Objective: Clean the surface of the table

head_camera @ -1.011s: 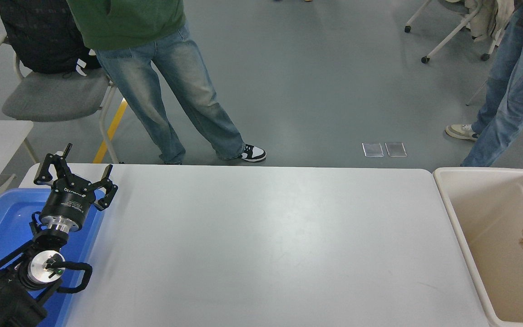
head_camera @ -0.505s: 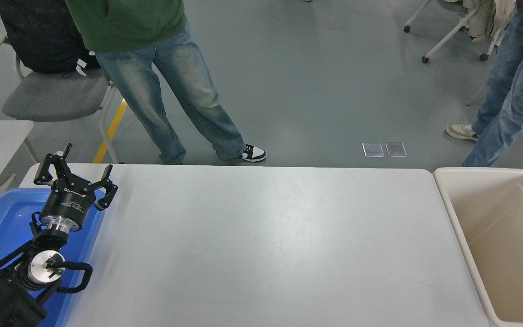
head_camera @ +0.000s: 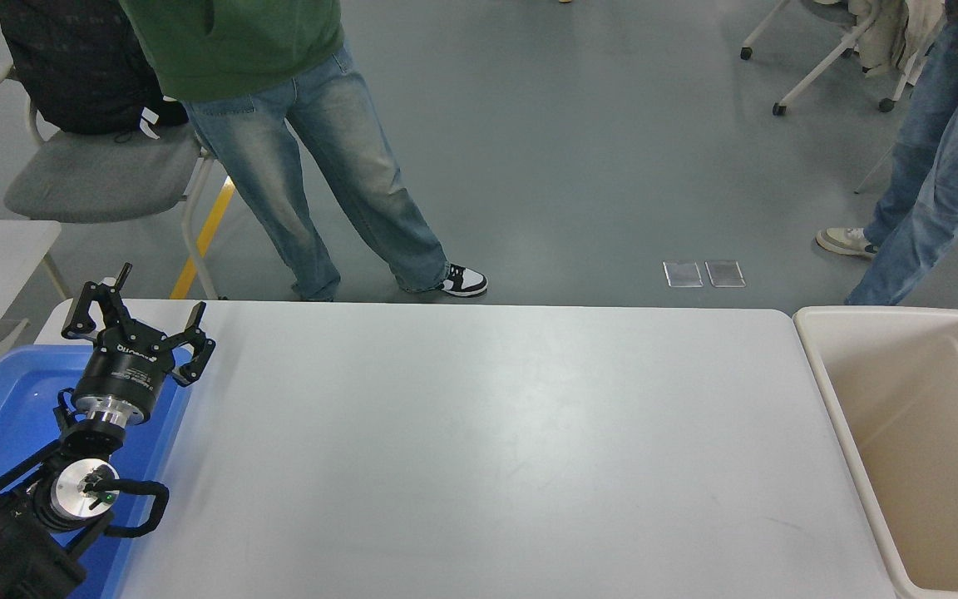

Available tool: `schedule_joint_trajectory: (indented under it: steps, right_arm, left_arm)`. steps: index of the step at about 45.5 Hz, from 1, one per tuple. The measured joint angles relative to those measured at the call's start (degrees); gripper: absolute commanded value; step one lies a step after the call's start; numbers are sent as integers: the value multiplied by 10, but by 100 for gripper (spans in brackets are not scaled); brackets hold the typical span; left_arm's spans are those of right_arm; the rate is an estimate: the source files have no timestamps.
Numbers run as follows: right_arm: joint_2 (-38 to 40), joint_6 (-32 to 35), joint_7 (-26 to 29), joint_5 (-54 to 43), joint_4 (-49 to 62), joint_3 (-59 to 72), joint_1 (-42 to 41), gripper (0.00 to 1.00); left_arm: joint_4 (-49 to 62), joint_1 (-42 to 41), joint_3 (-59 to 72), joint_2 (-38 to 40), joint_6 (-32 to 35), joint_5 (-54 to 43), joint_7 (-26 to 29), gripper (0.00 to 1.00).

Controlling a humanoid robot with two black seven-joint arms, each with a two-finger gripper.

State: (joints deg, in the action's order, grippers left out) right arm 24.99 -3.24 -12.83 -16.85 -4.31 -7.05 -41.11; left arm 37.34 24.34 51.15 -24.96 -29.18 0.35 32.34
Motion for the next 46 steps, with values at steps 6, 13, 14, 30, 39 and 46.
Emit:
schedule_joint_trajectory:
  steps: [6, 13, 14, 30, 39, 46]
  right_arm:
    - [26, 16, 3, 25, -97, -148, 21, 100]
    - [47, 63, 8, 75, -196, -266, 51, 100]
    - [50, 71, 9, 83, -211, -282, 56, 100]
    - [35, 133, -10, 132, -348, -416, 115, 100]
    - [-1, 151, -54, 131, -404, -452, 148, 100]
    - [-29, 158, -78, 117, -427, -465, 161, 100]
  left_arm:
    - [0, 0, 0, 0, 0, 0, 0, 99]
    - [0, 0, 0, 0, 0, 0, 0, 99]
    - [0, 0, 0, 0, 0, 0, 0, 99]
    - [0, 0, 0, 0, 0, 0, 0, 99]
    - [0, 1, 0, 0, 0, 0, 0, 99]
    - [0, 1, 0, 0, 0, 0, 0, 99]
